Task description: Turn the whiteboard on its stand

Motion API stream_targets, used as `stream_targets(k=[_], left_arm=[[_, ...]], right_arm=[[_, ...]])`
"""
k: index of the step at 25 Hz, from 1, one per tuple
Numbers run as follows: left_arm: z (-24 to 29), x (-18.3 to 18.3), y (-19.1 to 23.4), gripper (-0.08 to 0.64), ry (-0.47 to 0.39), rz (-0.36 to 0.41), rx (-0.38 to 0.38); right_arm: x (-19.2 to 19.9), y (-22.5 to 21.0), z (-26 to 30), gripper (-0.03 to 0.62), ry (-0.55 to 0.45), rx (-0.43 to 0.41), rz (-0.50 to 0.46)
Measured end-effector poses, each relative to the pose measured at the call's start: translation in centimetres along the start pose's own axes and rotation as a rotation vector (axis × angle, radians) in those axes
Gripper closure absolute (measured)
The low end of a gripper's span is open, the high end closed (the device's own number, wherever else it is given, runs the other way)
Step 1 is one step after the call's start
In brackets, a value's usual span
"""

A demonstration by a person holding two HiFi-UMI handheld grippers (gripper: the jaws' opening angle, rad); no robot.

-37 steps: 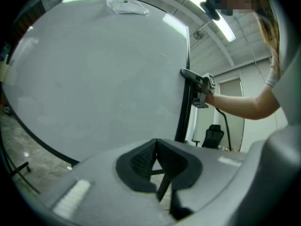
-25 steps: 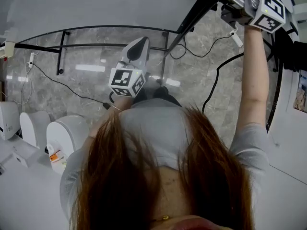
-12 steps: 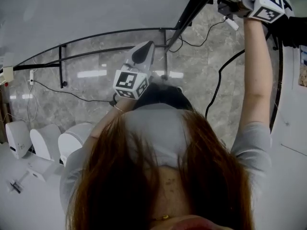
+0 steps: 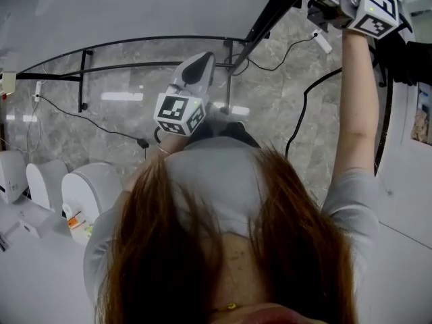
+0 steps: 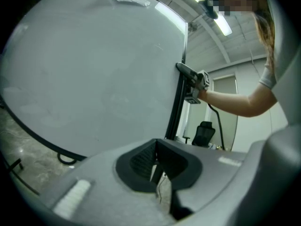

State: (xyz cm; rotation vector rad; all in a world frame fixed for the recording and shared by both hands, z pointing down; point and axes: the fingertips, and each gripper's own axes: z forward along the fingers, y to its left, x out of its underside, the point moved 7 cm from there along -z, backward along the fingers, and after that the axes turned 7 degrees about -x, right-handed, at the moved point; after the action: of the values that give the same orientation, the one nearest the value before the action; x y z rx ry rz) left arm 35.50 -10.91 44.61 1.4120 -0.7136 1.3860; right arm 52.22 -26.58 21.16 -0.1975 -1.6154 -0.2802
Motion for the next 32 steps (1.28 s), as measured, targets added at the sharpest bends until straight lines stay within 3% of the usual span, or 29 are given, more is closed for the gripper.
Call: stream_targets(k=[10,13,15,20,26,30,32], left_arm=[[0.8,1.4,-3.4,0.557,0.011,-0.005,-0.017],[0.8,1.4,-3.8,0.557,0.006,0.002,-0.019],[0.9,1.3,-3.8,0.558,0.002,0.004,-0.022],[0.3,0.9,-3.5,0.557,-0.01,0.011,-0.028],[0.0,0.3,-1.4,0.558,-0.026,-0.006,-0.032],[0.1,-0.5,-0.6,0.558,-0.046,-0.005,-0.017],[0.1,-1.1,-0.2,0.558,-0.058,0.003,-0.004]], right_arm=[[-0.5,0.6,-2.2,0.541,-0.006,0.009,-0.042],[0.1,0.6,-2.4,0.535,-0.016,0.053,-0.071],[1.1,0.5,-3.1,0.523,-0.016,0.117,-0.11],[0.8,1.8,-5.4,0.394,-0.051,0.354,-0.215],[1.4,7.4,-5.4,0.428,-0.062,0.682,-0.278],[4.4,11.1,-3.0,0.456,-0.046,0.784,-0.251],[6.1,12.3,-1.4,0.502,-0.053,0.803,-0.232]])
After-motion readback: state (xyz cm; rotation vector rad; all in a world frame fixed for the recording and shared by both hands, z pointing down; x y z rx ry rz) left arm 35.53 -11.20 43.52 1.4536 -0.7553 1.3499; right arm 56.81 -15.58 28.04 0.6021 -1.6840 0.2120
